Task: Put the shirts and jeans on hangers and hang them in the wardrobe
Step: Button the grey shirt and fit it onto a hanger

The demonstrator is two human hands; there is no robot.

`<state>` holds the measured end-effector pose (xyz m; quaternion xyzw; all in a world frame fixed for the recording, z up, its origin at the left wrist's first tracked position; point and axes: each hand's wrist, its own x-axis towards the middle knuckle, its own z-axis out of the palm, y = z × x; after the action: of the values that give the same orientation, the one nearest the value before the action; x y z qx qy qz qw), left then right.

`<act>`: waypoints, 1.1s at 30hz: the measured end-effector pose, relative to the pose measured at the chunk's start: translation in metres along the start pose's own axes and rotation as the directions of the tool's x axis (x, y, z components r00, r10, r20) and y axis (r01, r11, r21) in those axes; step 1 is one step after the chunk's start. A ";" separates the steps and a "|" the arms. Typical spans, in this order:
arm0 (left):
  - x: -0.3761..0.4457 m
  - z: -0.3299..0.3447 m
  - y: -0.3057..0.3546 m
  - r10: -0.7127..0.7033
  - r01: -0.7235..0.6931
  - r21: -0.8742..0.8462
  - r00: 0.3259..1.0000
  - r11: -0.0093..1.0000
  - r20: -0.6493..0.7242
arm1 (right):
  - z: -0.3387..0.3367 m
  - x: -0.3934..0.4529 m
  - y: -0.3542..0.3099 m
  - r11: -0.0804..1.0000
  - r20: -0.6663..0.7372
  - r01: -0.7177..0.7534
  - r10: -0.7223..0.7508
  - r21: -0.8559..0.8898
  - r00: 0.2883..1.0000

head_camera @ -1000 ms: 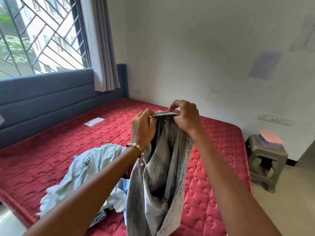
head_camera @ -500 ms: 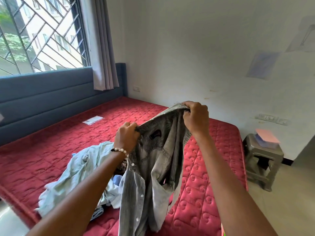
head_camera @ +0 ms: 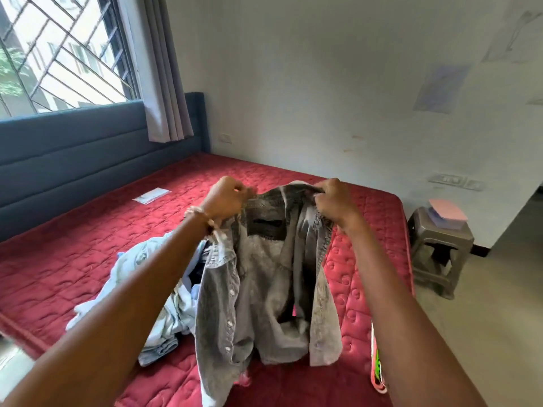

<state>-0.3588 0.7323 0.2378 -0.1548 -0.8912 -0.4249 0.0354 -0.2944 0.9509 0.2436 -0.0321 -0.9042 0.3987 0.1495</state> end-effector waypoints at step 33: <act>0.205 0.251 -0.280 -0.352 0.517 -0.470 0.848 0.715 0.397 | 0.228 0.130 0.310 0.580 0.137 -0.481 0.535 0.657 0.833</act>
<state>-0.6215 0.8104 -0.0910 -0.0002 -0.7327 -0.6370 -0.2394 -0.5043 1.0222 -0.0961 -0.2490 -0.6455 0.7191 0.0648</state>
